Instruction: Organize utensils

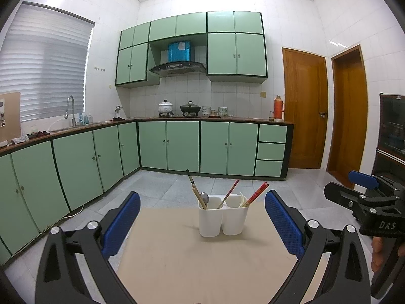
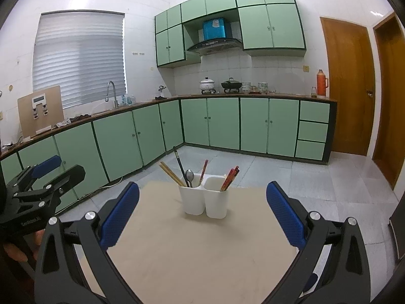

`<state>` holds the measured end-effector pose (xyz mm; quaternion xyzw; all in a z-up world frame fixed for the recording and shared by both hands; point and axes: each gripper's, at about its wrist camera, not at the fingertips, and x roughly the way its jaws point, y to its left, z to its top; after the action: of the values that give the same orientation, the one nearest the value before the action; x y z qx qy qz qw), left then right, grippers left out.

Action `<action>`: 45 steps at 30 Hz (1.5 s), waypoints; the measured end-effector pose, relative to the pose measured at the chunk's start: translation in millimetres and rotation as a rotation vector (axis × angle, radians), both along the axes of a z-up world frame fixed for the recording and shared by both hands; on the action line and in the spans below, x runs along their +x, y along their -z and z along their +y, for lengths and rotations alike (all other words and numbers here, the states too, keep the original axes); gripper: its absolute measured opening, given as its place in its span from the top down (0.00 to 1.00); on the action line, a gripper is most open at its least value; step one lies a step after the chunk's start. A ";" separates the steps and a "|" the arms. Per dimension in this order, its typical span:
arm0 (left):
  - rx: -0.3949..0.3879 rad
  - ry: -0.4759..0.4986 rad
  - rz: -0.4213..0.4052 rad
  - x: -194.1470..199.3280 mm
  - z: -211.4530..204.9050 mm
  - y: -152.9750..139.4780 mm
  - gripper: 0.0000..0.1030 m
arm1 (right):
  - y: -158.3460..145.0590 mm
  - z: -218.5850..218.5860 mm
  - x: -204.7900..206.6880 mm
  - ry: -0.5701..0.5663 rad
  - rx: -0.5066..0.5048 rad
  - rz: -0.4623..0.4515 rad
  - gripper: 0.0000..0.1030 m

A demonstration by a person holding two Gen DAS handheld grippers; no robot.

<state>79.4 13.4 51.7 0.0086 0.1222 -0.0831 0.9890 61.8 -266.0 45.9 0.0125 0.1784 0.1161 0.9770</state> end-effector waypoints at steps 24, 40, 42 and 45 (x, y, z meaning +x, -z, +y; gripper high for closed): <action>0.006 -0.007 -0.009 -10.4 1.0 2.4 0.06 | -3.7 -1.2 -0.3 -0.011 -0.009 -0.002 0.05; 0.002 -0.012 -0.006 -12.4 7.6 -0.2 0.06 | -3.6 4.5 -3.2 -0.011 -0.019 -0.006 0.05; 0.003 -0.013 -0.006 -12.4 7.2 0.0 0.06 | -3.3 4.3 -3.2 -0.012 -0.018 -0.006 0.05; 0.001 -0.013 -0.006 -12.8 7.6 0.2 0.06 | -3.3 4.4 -3.2 -0.012 -0.019 -0.006 0.05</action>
<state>66.6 21.0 51.5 0.0086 0.1193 -0.0766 0.9899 58.6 -261.6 49.2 0.0018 0.1765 0.1201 0.9769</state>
